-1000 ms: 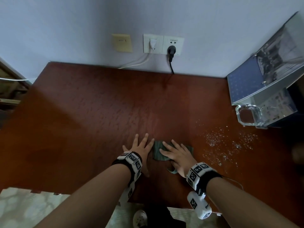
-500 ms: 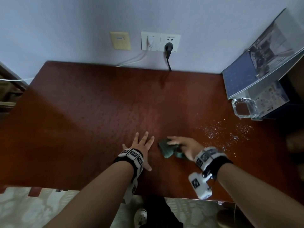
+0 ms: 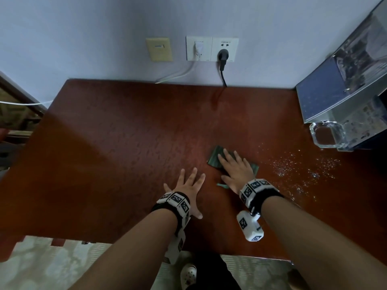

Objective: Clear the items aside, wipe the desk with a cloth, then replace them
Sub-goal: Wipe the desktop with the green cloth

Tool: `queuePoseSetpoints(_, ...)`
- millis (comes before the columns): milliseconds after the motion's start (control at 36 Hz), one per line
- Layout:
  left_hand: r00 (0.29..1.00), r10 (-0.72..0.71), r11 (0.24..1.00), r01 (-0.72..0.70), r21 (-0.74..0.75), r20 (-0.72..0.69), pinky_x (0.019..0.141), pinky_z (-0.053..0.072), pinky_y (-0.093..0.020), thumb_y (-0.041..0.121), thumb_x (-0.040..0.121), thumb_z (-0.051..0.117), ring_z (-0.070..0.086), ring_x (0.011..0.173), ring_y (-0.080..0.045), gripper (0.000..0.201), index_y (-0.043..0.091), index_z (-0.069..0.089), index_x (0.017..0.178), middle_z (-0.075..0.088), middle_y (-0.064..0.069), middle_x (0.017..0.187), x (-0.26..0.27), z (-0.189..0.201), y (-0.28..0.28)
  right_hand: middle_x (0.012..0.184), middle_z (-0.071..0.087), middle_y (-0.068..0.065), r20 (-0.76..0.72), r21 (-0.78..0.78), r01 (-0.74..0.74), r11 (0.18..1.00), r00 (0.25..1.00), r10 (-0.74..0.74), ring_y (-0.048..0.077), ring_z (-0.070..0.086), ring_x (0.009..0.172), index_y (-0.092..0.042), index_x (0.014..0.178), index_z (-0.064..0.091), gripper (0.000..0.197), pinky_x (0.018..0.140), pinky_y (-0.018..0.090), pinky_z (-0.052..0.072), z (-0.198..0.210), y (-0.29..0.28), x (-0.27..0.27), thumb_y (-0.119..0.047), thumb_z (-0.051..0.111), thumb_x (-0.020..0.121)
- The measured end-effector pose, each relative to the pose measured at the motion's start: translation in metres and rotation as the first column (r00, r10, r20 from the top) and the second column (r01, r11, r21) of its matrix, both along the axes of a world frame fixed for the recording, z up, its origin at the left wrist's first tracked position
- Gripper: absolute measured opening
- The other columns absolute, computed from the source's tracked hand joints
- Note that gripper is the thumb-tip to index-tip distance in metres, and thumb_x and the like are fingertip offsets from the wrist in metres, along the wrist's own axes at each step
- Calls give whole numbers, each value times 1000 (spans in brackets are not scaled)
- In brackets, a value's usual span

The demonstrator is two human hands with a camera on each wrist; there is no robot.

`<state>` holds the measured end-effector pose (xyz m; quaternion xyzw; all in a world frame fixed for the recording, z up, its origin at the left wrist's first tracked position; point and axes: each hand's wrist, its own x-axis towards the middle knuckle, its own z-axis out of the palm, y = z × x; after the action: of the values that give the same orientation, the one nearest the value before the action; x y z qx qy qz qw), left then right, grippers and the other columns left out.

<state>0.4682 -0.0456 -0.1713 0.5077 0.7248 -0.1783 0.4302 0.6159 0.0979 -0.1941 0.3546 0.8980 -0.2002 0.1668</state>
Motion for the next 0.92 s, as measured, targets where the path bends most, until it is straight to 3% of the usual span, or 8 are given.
queuePoseSetpoints(83, 1000, -7, 1000, 7, 5, -6, 107, 2, -80, 51, 74, 81, -36, 143, -28, 130, 42, -23, 151, -42, 15, 153, -1, -1, 1, 157, -20, -13, 2, 20, -73, 997, 997, 73, 20, -16, 146, -37, 150, -8, 71, 117, 43, -4, -1, -4, 5, -44, 38, 97)
queuePoseSetpoints(361, 1000, 1, 999, -1, 44, -15, 109, 2, -78, 49, 74, 81, -33, 145, -27, 126, 39, -15, 155, -39, 15, 156, -1, 1, -5, 148, -29, -20, -7, 8, -131, 991, 991, 131, 18, -20, 145, -40, 149, -9, 73, 116, 43, -7, -2, -38, 18, -42, 41, 95)
queuePoseSetpoints(556, 998, 64, 998, -64, 18, -8, 111, 5, -75, 43, 80, 79, -30, 147, -26, 119, 38, -13, 156, -38, 14, 156, 6, 5, -6, 146, -27, -23, -16, -2, -128, 992, 992, 128, 17, -18, 145, -41, 149, -6, 71, 116, 41, -7, 0, -60, 24, -41, 41, 95)
queuePoseSetpoints(750, 991, 131, 985, -130, 116, 0, 115, 7, -70, 45, 89, 69, -23, 150, -24, 101, 38, -5, 157, -27, 13, 161, 11, 3, -29, 147, -24, -24, -40, -28, -137, 990, 990, 136, 15, -17, 145, -43, 149, -2, 64, 118, 42, -5, 4, -83, 32, -36, 38, 99)
queuePoseSetpoints(917, 990, 139, 981, -135, 142, -16, 118, 7, -66, 44, 96, 60, -21, 150, -25, 91, 35, -7, 158, -25, 11, 162, 21, 6, -44, 147, -17, -28, -114, -62, -163, 985, 981, 156, 8, -19, 140, -43, 149, 6, 59, 114, 35, -10, 10, -101, 46, -25, 37, 101)
